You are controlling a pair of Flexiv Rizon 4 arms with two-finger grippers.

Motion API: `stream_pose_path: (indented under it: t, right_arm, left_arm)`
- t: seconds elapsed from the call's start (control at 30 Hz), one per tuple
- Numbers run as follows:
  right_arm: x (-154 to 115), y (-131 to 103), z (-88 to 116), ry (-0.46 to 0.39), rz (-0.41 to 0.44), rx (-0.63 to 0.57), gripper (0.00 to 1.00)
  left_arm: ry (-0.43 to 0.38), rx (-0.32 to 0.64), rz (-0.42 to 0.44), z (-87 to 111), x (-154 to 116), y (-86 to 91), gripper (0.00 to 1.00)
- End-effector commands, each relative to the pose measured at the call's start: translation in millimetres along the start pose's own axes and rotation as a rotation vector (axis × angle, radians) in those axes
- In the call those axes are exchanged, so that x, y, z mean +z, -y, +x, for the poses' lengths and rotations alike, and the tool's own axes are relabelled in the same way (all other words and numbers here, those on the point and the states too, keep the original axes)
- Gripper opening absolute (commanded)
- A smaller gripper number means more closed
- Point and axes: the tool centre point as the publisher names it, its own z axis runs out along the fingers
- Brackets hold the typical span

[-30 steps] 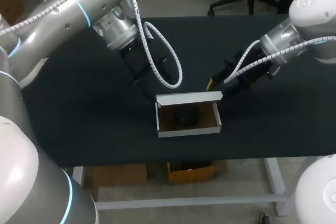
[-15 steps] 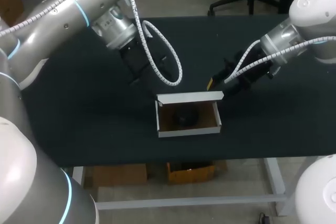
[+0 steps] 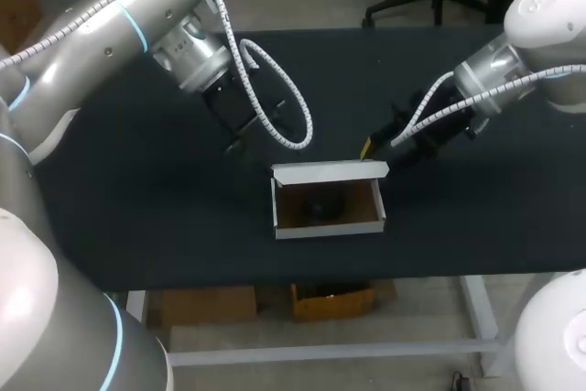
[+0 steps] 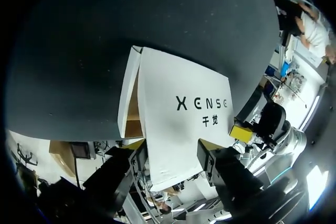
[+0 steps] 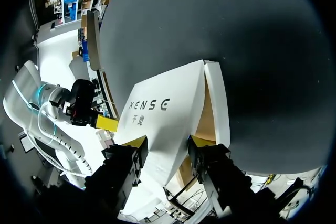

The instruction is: Assemble the packaging by folding the flat box into shape, placing the metal phone stand inside, and closing the box properly

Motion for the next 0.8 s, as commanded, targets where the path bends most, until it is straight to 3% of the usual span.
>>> stream_pose_path:
  t: [0.03, 0.8]
  right_arm:
    - [3, 0, 1, 0.001, 0.001, 0.0, 0.48]
    - [8, 2, -6, 0.004, 0.007, 0.002, 0.48]
  left_arm:
    - [0.002, 0.001, -0.011, 1.6, 4, 5.9, 0.6]
    - [-0.005, 0.003, -0.02, -16.1, 13, 4.7, 0.59]
